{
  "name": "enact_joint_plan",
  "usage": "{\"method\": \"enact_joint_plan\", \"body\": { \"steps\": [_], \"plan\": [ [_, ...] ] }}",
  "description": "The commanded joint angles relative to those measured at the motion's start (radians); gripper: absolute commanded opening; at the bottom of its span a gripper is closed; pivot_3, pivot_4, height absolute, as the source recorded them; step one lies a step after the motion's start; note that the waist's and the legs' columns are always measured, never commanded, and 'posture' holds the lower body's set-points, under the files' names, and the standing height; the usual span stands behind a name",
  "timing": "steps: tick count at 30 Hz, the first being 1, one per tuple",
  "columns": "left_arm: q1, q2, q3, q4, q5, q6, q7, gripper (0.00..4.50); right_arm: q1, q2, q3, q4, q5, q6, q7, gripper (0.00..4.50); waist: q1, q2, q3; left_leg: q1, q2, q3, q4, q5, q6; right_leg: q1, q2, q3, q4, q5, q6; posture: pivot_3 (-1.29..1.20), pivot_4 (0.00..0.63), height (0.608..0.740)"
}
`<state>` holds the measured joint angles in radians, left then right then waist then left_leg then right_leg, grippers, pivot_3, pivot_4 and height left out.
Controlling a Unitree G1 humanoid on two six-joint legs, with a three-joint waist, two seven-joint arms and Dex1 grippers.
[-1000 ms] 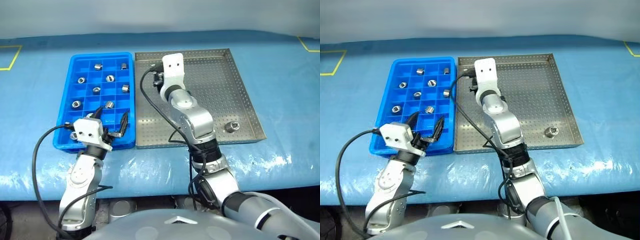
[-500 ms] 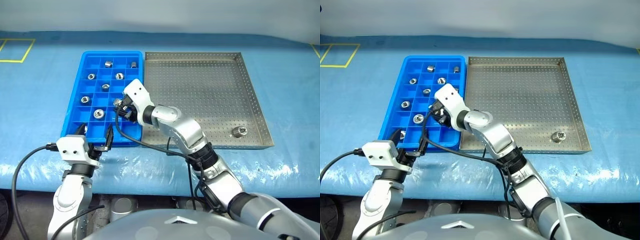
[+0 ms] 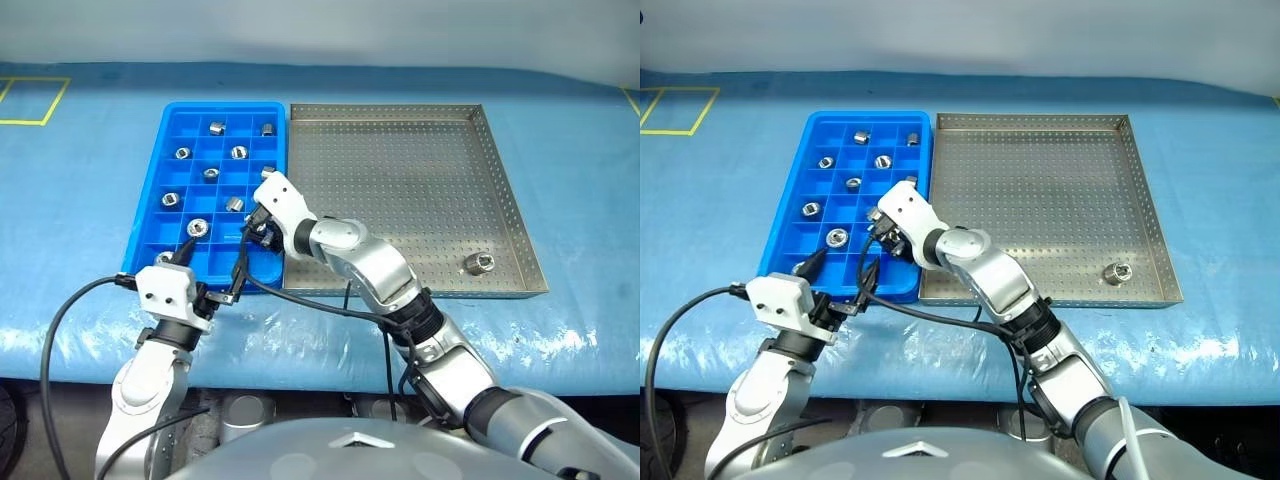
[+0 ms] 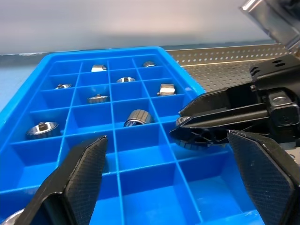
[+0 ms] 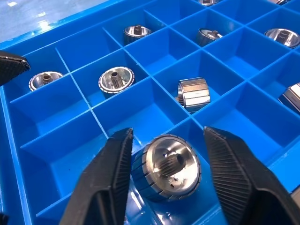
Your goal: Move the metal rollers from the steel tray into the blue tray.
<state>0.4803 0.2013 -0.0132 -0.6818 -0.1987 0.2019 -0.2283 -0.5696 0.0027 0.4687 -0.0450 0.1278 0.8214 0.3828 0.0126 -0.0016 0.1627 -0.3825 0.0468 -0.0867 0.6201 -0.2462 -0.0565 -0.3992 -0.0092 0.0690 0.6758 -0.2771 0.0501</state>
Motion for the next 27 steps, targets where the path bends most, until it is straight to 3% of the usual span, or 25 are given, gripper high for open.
{"method": "enact_joint_plan", "body": {
  "steps": [1, 4, 10, 16, 22, 27],
  "plan": [
    [-0.016, 0.009, -0.016, -0.003, -0.005, -0.013, -0.022, 4.50, 0.018, 0.015, -0.039, -0.056, -0.001, 0.026, -0.033, 3.58, -0.001, 0.000, 0.000, 0.000, 0.000, 0.000, 0.000, 0.000, 0.000, 0.000, 0.000, 0.000, 0.000, 0.000, 0.000, 0.13, 0.150, 0.740],
    [-0.042, 0.014, -0.026, 0.014, -0.004, -0.009, -0.037, 4.50, 0.045, 0.050, -0.103, -0.084, -0.002, 0.049, -0.105, 4.46, -0.003, 0.000, 0.000, 0.000, 0.000, 0.000, 0.000, 0.000, 0.000, 0.000, 0.000, 0.000, 0.000, 0.000, 0.000, 0.10, 0.150, 0.740],
    [-0.123, 0.021, -0.047, 0.047, -0.005, 0.011, -0.057, 4.50, 0.100, 0.214, -0.343, -0.107, -0.149, -0.021, -0.552, 4.46, -0.025, 0.000, 0.000, -0.001, 0.000, 0.000, 0.001, 0.000, -0.001, 0.000, 0.000, 0.000, 0.000, 0.000, 0.000, 0.04, 0.150, 0.740],
    [-0.215, 0.036, -0.075, 0.087, -0.015, 0.028, -0.099, 4.50, 0.189, 0.298, -0.451, -0.142, -0.251, -0.136, -0.903, 4.46, -0.053, 0.000, 0.000, -0.001, -0.001, 0.000, 0.000, 0.000, -0.001, -0.001, -0.001, 0.000, 0.000, 0.002, -0.003, -0.02, 0.150, 0.740],
    [-0.329, 0.048, -0.115, 0.136, -0.024, 0.039, -0.154, 4.50, 0.239, 0.363, -0.476, -0.173, -0.297, -0.163, -1.159, 4.46, -0.092, 0.001, -0.001, -0.002, 0.000, 0.001, 0.000, 0.000, -0.001, -0.003, 0.000, 0.002, 0.002, 0.003, -0.003, -0.07, 0.150, 0.740],
    [-0.375, 0.047, -0.135, 0.165, -0.022, 0.038, -0.175, 4.50, 0.234, 0.422, -0.500, -0.178, -0.244, -0.131, -1.279, 4.46, -0.110, 0.001, -0.001, -0.002, 0.000, 0.001, 0.001, 0.000, -0.001, -0.002, 0.000, 0.002, 0.002, 0.003, -0.003, -0.08, 0.150, 0.740]
  ]
}}
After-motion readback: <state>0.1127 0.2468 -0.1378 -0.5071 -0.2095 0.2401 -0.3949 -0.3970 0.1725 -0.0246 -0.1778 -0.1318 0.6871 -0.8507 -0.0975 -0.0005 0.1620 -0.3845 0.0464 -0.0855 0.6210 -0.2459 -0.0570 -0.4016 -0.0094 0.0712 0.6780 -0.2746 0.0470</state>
